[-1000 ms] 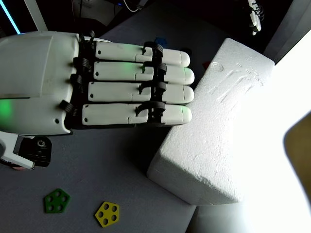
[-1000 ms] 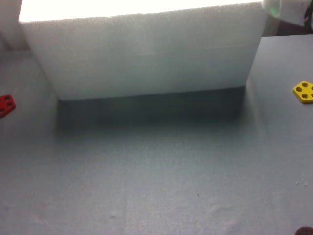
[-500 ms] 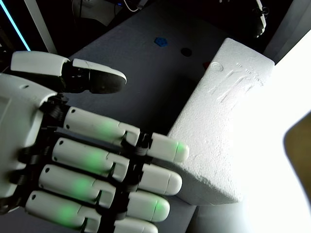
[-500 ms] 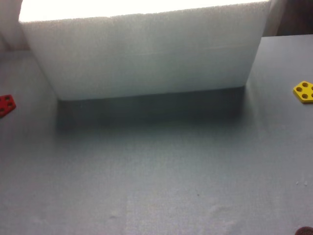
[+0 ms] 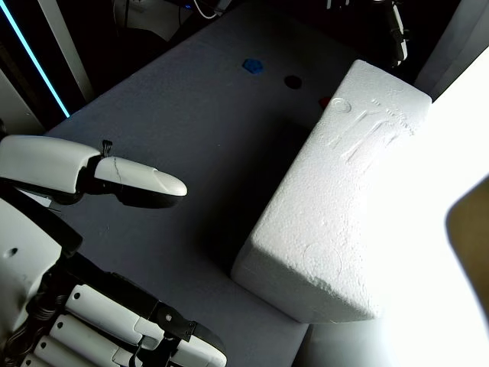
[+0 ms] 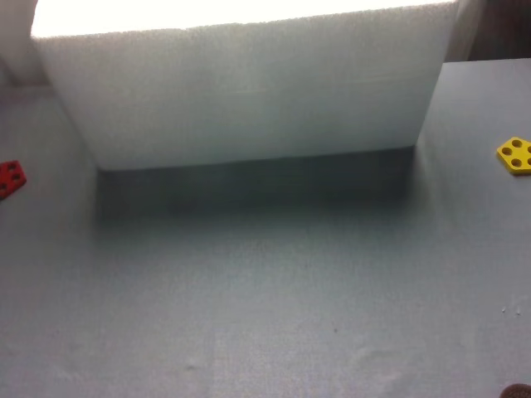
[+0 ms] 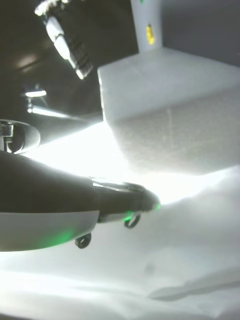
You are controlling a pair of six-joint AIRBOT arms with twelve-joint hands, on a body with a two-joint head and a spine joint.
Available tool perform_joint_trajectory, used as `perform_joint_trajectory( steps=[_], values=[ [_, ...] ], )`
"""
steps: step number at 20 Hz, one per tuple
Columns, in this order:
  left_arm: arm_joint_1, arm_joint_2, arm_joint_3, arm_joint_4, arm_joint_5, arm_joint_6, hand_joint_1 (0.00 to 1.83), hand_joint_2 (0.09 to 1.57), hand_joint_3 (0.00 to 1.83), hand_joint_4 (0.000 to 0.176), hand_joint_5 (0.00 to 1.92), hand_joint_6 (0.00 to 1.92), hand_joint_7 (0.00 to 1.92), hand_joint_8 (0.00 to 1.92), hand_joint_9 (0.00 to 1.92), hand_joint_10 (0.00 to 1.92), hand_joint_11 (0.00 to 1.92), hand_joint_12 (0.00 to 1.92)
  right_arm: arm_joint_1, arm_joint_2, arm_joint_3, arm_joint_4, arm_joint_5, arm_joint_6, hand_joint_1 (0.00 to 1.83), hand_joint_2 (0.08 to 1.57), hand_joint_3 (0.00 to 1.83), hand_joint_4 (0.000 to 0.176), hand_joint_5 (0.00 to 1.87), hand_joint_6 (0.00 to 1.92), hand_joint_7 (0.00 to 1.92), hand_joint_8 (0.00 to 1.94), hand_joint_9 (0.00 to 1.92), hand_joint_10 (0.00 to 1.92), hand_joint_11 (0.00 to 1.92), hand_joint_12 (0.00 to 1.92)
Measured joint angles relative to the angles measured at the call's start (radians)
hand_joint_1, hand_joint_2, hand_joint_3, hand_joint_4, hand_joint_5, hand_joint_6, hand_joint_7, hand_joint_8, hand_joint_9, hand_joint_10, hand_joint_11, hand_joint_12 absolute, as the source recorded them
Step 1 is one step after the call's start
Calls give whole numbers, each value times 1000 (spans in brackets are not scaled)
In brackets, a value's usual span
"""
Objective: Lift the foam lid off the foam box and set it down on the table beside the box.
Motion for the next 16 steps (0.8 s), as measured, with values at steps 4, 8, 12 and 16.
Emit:
perform_joint_trajectory(
  steps=[4, 8, 12, 16],
  values=[
    [0, -23, -1, -29, 0, -72, 0, 1114, 0, 30, 58, 1, 46, 15, 60, 22, 70, 35, 13, -7, 3, 2, -111, 121, 150, 1275, 5, 0, 95, 4, 43, 7, 50, 9, 0, 603],
    [-1, -26, -1, -78, 3, -87, 0, 1123, 0, 0, 16, 4, 3, 1, 38, 6, 0, 284, 15, -30, 70, 1, -167, 203, 92, 1253, 0, 0, 52, 1, 39, 0, 63, 3, 0, 551],
    [-5, -39, -11, -82, 46, -79, 0, 1142, 5, 0, 36, 2, 6, 2, 39, 1, 0, 306, 18, -40, 123, 2, -178, 246, 33, 1253, 0, 0, 32, 3, 1, 0, 3, 0, 0, 436],
    [-8, -56, -21, -88, 100, -23, 0, 1162, 2, 0, 46, 0, 2, 1, 26, 3, 0, 263, 25, -74, 147, -13, -230, 250, 11, 1283, 4, 0, 37, 0, 23, 1, 44, 8, 0, 342]
  ],
)
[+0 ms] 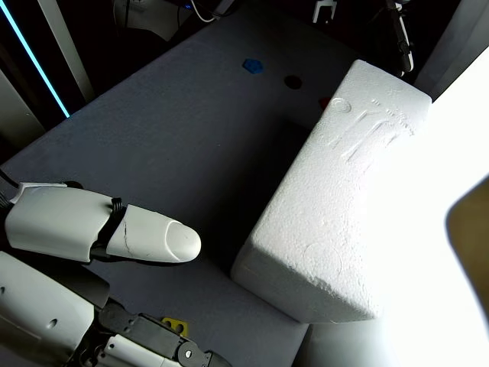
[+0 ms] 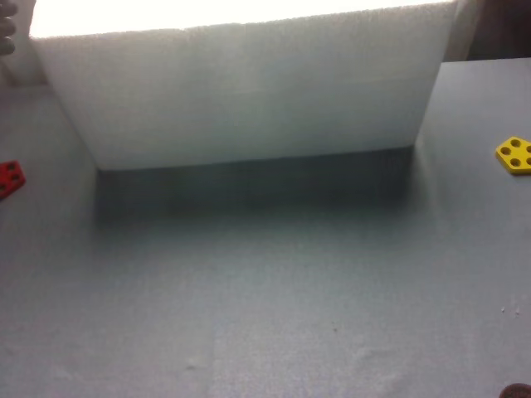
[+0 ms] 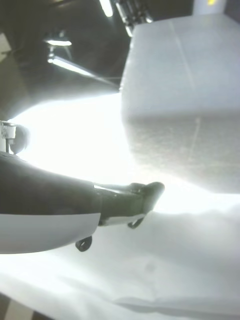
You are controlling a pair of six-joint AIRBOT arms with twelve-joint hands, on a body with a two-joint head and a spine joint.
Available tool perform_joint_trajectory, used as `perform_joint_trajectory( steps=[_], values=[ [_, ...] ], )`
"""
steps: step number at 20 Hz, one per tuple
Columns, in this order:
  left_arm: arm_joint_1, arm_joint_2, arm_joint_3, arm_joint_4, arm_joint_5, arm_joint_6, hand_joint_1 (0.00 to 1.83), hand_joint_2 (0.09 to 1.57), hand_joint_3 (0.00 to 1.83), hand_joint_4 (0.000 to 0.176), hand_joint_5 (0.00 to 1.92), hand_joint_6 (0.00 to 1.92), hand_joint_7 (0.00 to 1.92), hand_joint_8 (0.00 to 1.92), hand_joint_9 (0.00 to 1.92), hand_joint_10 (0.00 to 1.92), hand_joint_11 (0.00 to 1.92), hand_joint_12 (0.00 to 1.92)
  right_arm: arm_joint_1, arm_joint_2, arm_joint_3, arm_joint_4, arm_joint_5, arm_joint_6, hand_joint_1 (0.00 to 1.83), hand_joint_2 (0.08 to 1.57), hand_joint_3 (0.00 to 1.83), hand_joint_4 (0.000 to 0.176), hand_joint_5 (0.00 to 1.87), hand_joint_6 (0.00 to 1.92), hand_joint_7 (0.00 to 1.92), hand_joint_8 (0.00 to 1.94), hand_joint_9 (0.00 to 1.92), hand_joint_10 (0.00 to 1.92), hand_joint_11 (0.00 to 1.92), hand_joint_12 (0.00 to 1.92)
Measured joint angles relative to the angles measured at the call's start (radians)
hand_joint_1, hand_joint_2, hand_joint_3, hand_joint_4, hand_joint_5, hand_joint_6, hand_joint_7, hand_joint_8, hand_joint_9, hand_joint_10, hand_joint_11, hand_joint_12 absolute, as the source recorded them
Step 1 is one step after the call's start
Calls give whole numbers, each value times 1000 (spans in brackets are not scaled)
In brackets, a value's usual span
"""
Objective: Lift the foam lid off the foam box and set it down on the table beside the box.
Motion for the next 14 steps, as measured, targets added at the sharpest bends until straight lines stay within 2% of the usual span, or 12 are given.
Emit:
perform_joint_trajectory(
  steps=[1, 3, 4, 5, 8, 9, 10, 11, 12, 14],
  values=[
    [-4, -6, 0, 1, 19, 0, 0, 1166, 2, 0, 61, 4, 15, 4, 35, 5, 0, 269, 0, -11, 11, -3, -10, 0, 15, 1281, 1, 0, 39, 0, 26, 1, 49, 6, 0, 351],
    [-5, -8, 0, -2, 32, -29, 0, 1153, 0, 0, 61, 2, 9, 2, 29, 1, 0, 233, 0, -29, 34, -1, -23, 0, 64, 1283, 0, 0, 56, 2, 46, 3, 81, 9, 0, 633],
    [-6, -8, 0, -2, 33, -41, 0, 1153, 0, 0, 32, 4, 1, 0, 5, 0, 0, 143, 0, -34, 42, -1, -27, 0, 47, 1295, 2, 0, 60, 2, 56, 4, 103, 12, 0, 711],
    [-6, -8, 0, -2, 33, -64, 0, 1159, 1, 0, 27, 3, 0, 0, 2, 0, 0, 143, 0, -42, 53, -1, -27, 0, 25, 1310, 3, 0, 53, 2, 54, 1, 110, 9, 0, 772],
    [-11, -23, 1, -4, 42, -103, 0, 1144, 0, 0, 31, 4, 0, 0, 15, 4, 0, 182, 0, -74, 72, -16, -43, 4, 31, 1298, 0, 0, 58, 6, 52, 5, 101, 2, 0, 705],
    [-11, -31, 2, -5, 48, -105, 0, 1123, 0, 0, 26, 1, 0, 0, 10, 1, 0, 140, 0, -86, 75, -25, -49, 7, 22, 1301, 0, 0, 58, 5, 49, 3, 98, 0, 0, 708],
    [-11, -37, 4, -4, 53, -105, 0, 1116, 0, 0, 50, 0, 29, 0, 50, 0, 0, 258, 0, -95, 81, -40, -61, 19, 32, 1304, 0, 0, 57, 3, 55, 3, 107, 3, 0, 751],
    [-13, -43, 11, -2, 55, -106, 0, 1118, 3, 0, 45, 0, 30, 0, 61, 2, 0, 282, 0, -108, 93, -72, -72, 42, 6, 1320, 5, 0, 62, 3, 65, 5, 115, 5, 0, 772],
    [-16, -44, 14, -3, 60, -108, 0, 1136, 6, 0, 39, 0, 24, 1, 52, 2, 0, 239, 0, -119, 107, -86, -77, 51, 1, 1317, 3, 0, 61, 2, 65, 4, 107, 1, 0, 777],
    [-20, -44, 14, -10, 64, -115, 0, 1139, 3, 0, 55, 7, 34, 5, 58, 5, 0, 288, 0, -135, 133, -100, -77, 61, 11, 1288, 0, 0, 61, 1, 59, 2, 73, 5, 0, 463]
  ],
)
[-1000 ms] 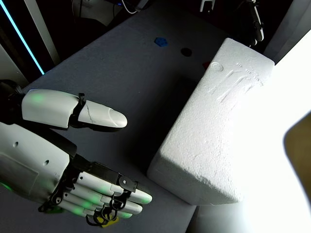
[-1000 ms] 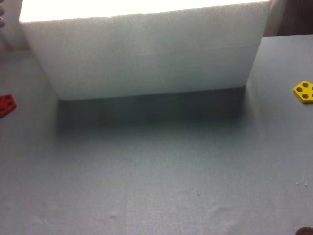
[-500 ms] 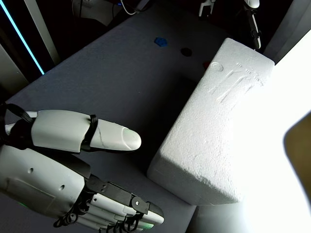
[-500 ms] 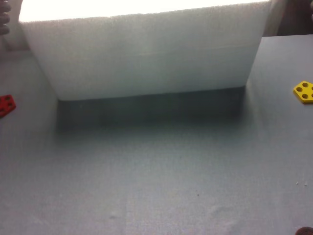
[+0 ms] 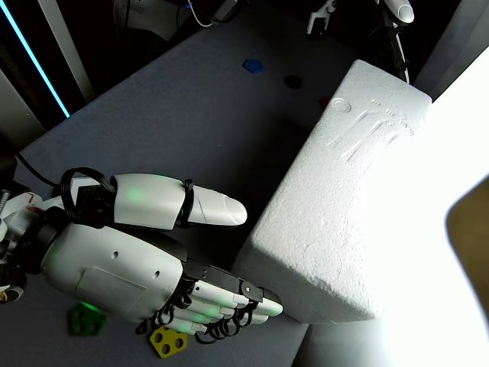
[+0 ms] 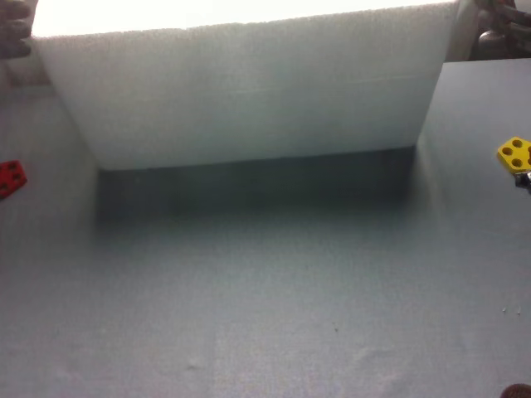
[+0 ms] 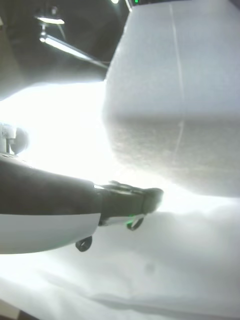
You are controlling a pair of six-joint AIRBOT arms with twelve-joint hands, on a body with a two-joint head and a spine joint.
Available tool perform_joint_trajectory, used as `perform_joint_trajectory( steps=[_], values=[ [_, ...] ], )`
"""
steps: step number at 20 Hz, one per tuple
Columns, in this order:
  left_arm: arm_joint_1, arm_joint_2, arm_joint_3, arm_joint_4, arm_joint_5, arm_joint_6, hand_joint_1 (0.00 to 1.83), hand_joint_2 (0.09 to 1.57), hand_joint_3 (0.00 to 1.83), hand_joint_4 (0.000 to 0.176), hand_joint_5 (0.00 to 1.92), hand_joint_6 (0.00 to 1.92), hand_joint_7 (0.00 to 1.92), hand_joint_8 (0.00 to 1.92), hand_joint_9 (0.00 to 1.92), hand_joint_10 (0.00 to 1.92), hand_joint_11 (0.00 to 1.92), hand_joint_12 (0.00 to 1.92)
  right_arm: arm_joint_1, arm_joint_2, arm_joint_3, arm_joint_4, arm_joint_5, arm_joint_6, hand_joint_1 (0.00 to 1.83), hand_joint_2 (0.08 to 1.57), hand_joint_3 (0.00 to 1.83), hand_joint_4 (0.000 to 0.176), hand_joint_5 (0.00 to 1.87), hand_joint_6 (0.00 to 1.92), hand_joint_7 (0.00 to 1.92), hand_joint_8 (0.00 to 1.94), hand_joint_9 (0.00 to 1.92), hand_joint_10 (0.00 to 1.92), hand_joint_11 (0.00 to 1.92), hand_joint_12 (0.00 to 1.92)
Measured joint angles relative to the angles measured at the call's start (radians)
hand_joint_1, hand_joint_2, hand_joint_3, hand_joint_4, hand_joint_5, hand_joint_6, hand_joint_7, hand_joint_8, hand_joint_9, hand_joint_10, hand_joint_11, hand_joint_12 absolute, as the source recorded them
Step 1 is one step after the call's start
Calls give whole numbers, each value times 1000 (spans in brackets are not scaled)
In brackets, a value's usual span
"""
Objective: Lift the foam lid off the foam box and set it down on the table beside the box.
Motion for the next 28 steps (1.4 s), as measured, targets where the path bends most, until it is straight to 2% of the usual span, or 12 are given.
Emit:
perform_joint_trajectory(
  steps=[3, 5, 6, 8, 13, 14, 16, 18, 19, 23, 25, 28],
  values=[
    [0, 0, 0, 2, 13, -21, 0, 1130, 0, 0, 80, 10, 55, 8, 74, 9, 0, 265, -1, -15, 21, -29, -1, 26, 24, 1267, 0, 0, 54, 0, 57, 5, 59, 4, 0, 236],
    [0, -7, 4, 1, 16, -40, 0, 1147, 5, 0, 117, 17, 82, 11, 69, 3, 0, 319, -1, -34, 42, -50, -2, 40, 13, 1305, 1, 0, 34, 1, 39, 2, 56, 1, 0, 342],
    [0, -12, 6, 2, 18, -53, 0, 1126, 0, 26, 112, 7, 53, 11, 18, 6, 0, 155, -1, -44, 53, -56, -3, 44, 19, 1295, 0, 0, 31, 1, 41, 3, 74, 6, 0, 391],
    [-1, -20, 11, 2, 19, -72, 0, 1139, 6, 39, 91, 4, 29, 1, 0, 0, 0, 12, -1, -65, 74, -76, -9, 60, 62, 1251, 0, 0, 64, 6, 77, 8, 96, 7, 0, 443],
    [0, -26, 18, 2, 19, -125, 0, 1151, 8, 26, 20, 0, 0, 0, 0, 0, 0, 0, -1, -105, 100, -133, -13, 106, 49, 1236, 0, 0, 53, 0, 72, 0, 81, 0, 0, 530],
    [0, -26, 20, 2, 18, -128, 0, 1152, 8, 8, 5, 0, 0, 0, 0, 0, 0, 0, -1, -115, 106, -133, -9, 111, 41, 1247, 2, 0, 46, 1, 70, 0, 85, 1, 0, 566],
    [0, -28, 30, -22, 12, -140, 0, 1175, 16, 21, 30, 11, 0, 0, 0, 0, 0, 0, -1, -125, 114, -142, -5, 115, 61, 1227, 0, 0, 58, 4, 72, 0, 90, 2, 0, 630],
    [1, -29, 38, -73, -3, -140, 0, 1154, 4, 46, 59, 20, 0, 0, 0, 0, 11, 5, -1, -129, 114, -142, 0, 119, 55, 1216, 0, 0, 54, 1, 51, 1, 69, 2, 0, 479],
    [1, -29, 43, -90, -16, -142, 0, 1136, 0, 44, 56, 17, 0, 0, 0, 0, 16, 8, -1, -129, 114, -144, 0, 119, 15, 1238, 4, 0, 23, 1, 22, 2, 42, 2, 0, 370],
    [7, -29, 42, -104, -48, -57, 0, 1121, 0, 25, 100, 6, 76, 2, 29, 6, 28, 39, -1, -125, 105, -146, 1, 124, 31, 1238, 0, 0, 46, 6, 41, 2, 57, 6, 0, 303],
    [19, -24, 42, -107, -66, -20, 0, 1142, 0, 52, 88, 1, 148, 2, 72, 6, 0, 367, -1, -120, 93, -145, 3, 126, 23, 1252, 3, 0, 49, 4, 62, 3, 79, 7, 0, 402],
    [37, 0, 35, -103, -95, 49, 0, 1135, 0, 60, 103, 3, 42, 0, 16, 0, 0, 335, -1, -110, 67, -141, 13, 132, 30, 1277, 5, 0, 35, 1, 34, 5, 40, 4, 0, 241]
  ],
)
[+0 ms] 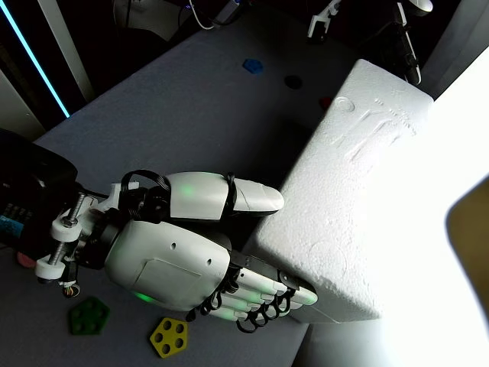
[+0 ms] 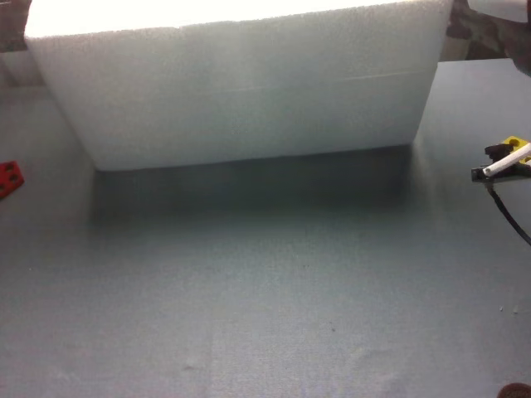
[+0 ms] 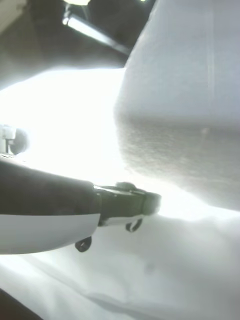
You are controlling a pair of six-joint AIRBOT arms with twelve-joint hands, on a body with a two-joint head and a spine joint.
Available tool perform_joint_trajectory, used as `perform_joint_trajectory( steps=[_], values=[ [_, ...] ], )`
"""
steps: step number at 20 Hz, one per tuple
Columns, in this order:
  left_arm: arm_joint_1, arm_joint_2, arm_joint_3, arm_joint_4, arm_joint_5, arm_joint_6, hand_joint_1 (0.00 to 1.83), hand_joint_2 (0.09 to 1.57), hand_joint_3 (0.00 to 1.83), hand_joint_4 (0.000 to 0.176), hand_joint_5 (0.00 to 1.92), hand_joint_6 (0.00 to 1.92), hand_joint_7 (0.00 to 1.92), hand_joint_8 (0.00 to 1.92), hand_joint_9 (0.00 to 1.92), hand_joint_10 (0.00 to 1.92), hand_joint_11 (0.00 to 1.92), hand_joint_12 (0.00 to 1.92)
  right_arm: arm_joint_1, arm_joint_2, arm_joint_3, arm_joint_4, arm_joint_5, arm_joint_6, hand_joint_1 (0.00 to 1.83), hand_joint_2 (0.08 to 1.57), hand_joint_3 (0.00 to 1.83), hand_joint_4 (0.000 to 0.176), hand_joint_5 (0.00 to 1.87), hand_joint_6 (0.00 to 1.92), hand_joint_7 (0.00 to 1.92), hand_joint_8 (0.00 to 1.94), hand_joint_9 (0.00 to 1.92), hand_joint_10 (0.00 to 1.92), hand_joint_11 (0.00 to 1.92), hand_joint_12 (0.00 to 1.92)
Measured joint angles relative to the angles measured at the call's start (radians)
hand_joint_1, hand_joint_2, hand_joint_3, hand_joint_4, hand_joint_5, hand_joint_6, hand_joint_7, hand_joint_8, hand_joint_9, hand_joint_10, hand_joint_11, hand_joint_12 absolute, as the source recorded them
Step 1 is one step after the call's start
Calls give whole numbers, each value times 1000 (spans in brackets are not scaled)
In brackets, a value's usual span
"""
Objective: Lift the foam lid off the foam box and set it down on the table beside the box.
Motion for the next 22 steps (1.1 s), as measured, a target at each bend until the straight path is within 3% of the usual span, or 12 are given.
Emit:
perform_joint_trajectory(
  steps=[2, 3, 5, 8, 10, 14, 15, 16, 17, 18, 20, 22],
  values=[
    [14, 19, -6, 5, -12, 4, 0, 1137, 0, 42, 108, 4, 49, 7, 13, 1, 0, 335, 0, 7, -13, 0, 6, 3, 68, 1259, 0, 0, 39, 6, 40, 5, 47, 5, 0, 275],
    [15, 22, -6, 11, -10, 2, 0, 1143, 0, 39, 109, 2, 74, 3, 31, 5, 0, 383, 0, 9, -16, 1, 8, 5, 105, 1235, 0, 0, 66, 8, 73, 8, 70, 9, 0, 396],
    [21, 27, -7, 8, -5, -17, 0, 1133, 0, 48, 113, 1, 110, 1, 56, 7, 0, 472, 0, 11, -23, 3, 13, 5, 104, 1212, 0, 0, 82, 5, 88, 4, 78, 5, 0, 457],
    [21, 27, -20, 10, 1, -23, 0, 1126, 0, 37, 102, 0, 134, 0, 75, 1, 0, 704, 0, 15, -35, 4, 20, 6, 109, 1220, 0, 0, 143, 12, 146, 11, 133, 14, 0, 563],
    [25, 27, -24, 9, -3, -23, 0, 1125, 0, 30, 87, 11, 83, 7, 37, 17, 0, 571, 0, 21, -42, 3, 22, 6, 128, 1206, 0, 0, 148, 5, 155, 6, 140, 9, 0, 569],
    [26, 34, -36, 2, 28, -48, 0, 1142, 1, 69, 117, 5, 86, 0, 52, 2, 0, 511, 0, 28, -43, -1, 24, 6, 160, 1152, 0, 0, 107, 1, 138, 2, 124, 0, 0, 613],
    [26, 36, -42, 0, 37, -78, 0, 1147, 1, 59, 120, 4, 79, 0, 46, 0, 0, 500, 0, 30, -43, -3, 23, 6, 162, 1144, 0, 0, 99, 1, 138, 1, 121, 0, 0, 600],
    [27, 39, -48, 4, 43, -84, 0, 1146, 1, 58, 118, 1, 65, 4, 23, 6, 0, 379, 0, 32, -44, -5, 22, 6, 151, 1149, 0, 0, 83, 0, 131, 0, 117, 0, 0, 593],
    [27, 39, -48, 8, 43, -85, 0, 1131, 0, 44, 120, 1, 81, 1, 30, 7, 0, 277, 0, 34, -43, -5, 20, 6, 178, 1135, 0, 0, 91, 4, 137, 3, 122, 2, 0, 584],
    [27, 40, -50, 8, 43, -88, 0, 1108, 0, 63, 108, 5, 93, 0, 20, 2, 0, 173, 0, 35, -44, -8, 19, 6, 166, 1135, 0, 0, 85, 1, 134, 1, 125, 3, 0, 563],
    [27, 44, -60, 9, 21, -98, 0, 1110, 0, 50, 75, 2, 82, 1, 29, 1, 0, 236, 0, 47, -51, -9, 19, 6, 158, 1143, 0, 0, 73, 1, 114, 1, 107, 1, 0, 532],
    [27, 46, -63, 6, -8, -103, 0, 1110, 0, 48, 73, 2, 83, 2, 39, 5, 0, 234, 0, 58, -57, -14, 16, 6, 160, 1140, 0, 0, 78, 3, 114, 1, 108, 2, 0, 536]
  ],
)
